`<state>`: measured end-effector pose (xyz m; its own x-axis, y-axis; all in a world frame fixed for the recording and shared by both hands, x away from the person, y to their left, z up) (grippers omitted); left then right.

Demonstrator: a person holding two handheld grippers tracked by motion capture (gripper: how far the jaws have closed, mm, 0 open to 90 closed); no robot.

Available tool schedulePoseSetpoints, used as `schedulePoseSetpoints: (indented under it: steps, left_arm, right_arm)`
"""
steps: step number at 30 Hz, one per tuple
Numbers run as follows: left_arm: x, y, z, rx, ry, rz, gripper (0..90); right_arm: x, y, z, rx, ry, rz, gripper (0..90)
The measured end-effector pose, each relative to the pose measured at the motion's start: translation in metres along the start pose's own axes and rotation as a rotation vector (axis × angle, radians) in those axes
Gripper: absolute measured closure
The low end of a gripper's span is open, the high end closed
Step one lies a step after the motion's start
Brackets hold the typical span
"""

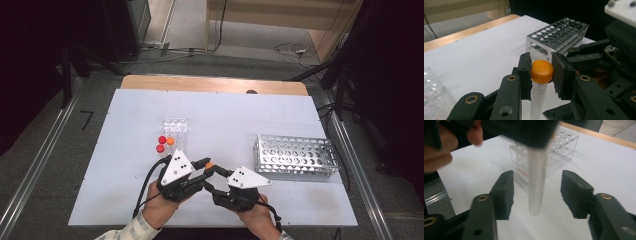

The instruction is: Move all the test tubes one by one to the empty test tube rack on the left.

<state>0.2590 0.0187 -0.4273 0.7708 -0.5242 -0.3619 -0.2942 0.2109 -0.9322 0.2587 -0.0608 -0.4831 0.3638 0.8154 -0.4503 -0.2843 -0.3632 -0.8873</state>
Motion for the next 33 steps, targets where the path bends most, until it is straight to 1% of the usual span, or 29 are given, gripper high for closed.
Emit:
schedulePoseSetpoints:
  steps: [2,3,6,11,13,16,20,24,26,33]
  left_arm:
    - [-0.006,-0.004,0.009,-0.022,-0.011,-0.008,70.6]
    - [-0.009,-0.007,0.014,-0.029,-0.017,-0.009,70.6]
    - [-0.019,-0.012,0.030,-0.047,-0.057,-0.022,70.6]
    - [-0.030,-0.018,0.054,-0.077,-0.117,-0.030,70.7]
    - [-0.032,-0.019,0.062,-0.084,-0.136,-0.032,70.7]
    - [-0.035,-0.019,0.073,-0.090,-0.167,-0.033,70.7]
    - [-0.035,-0.018,0.088,-0.100,-0.215,-0.037,70.6]
    - [-0.032,-0.016,0.097,-0.102,-0.251,-0.042,70.6]
    - [-0.030,-0.014,0.101,-0.096,-0.267,-0.040,70.6]
    - [-0.020,-0.007,0.108,-0.099,-0.291,-0.031,70.6]
  right_arm:
    - [-0.003,0.001,-0.003,0.000,0.007,0.003,36.8]
    - [-0.005,0.001,-0.005,0.004,0.010,0.002,36.3]
    - [-0.013,0.001,-0.011,0.011,0.025,-0.006,35.6]
    - [-0.024,0.005,-0.021,0.018,0.053,-0.012,35.6]
    - [-0.027,0.006,-0.024,0.030,0.063,-0.015,35.7]
    - [-0.030,0.005,-0.027,0.030,0.073,-0.023,35.8]
    - [-0.031,0.005,-0.028,0.030,0.075,-0.022,35.9]
    - [-0.030,0.005,-0.028,0.029,0.074,-0.019,35.9]
    - [-0.030,0.005,-0.028,0.029,0.075,-0.019,35.9]
    - [-0.029,0.006,-0.027,0.034,0.075,-0.019,36.2]
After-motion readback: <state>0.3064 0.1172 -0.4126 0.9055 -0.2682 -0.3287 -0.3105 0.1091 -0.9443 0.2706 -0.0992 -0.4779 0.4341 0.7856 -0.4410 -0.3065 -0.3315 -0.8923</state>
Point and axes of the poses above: each handheld gripper's, and its own axes: x roughly forward along the jaws, y roughly out of its underside, z roughly to its left, the point moved 9 cm from there along x, roughly forward along the jaws, and after that the axes turned 11 degrees about -y, right-handed, at the moved point
